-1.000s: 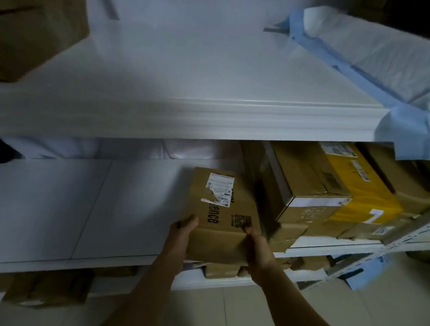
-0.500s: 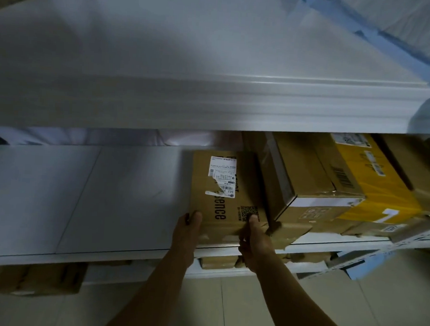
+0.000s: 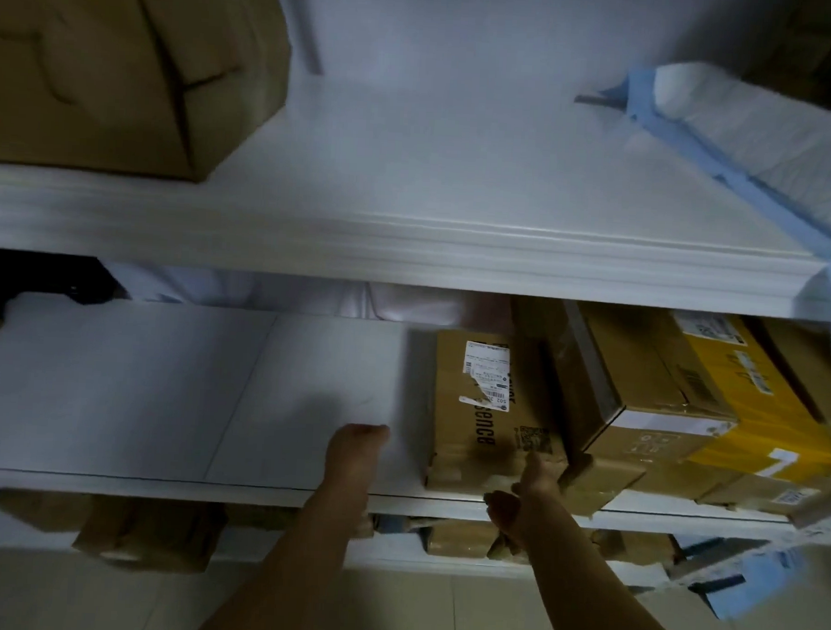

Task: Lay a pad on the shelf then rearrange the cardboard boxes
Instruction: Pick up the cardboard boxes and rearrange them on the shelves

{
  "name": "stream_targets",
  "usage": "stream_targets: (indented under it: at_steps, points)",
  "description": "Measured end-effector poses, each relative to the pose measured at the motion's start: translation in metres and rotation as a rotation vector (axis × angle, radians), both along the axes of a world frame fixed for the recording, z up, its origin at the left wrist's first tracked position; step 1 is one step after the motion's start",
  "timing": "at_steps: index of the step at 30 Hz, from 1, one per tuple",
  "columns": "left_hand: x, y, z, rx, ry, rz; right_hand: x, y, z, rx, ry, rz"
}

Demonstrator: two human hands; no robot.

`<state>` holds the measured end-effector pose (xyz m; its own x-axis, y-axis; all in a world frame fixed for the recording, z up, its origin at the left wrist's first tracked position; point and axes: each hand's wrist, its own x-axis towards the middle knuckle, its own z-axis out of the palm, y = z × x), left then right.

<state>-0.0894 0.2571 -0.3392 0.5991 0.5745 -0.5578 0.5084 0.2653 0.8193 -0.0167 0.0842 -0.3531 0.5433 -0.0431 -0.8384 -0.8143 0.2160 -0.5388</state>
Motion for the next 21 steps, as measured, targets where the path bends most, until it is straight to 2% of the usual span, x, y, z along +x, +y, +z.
stream_targets:
  at_steps: [4,10,16,21]
  points:
    - [-0.045,0.032,0.023,0.017,-0.096,0.071,-0.044,0.034,0.032,0.019,-0.125,0.248]
    - [-0.106,0.089,0.071,0.142,-0.215,0.193,-0.102,0.104,0.097,0.165,-0.348,0.479]
    - [-0.138,0.136,0.146,0.288,-0.448,0.376,-0.131,0.157,0.190,0.333,-0.646,0.490]
    - [-0.138,0.166,0.221,0.516,-0.590,0.428,-0.126,0.175,0.271,0.266,-0.959,0.378]
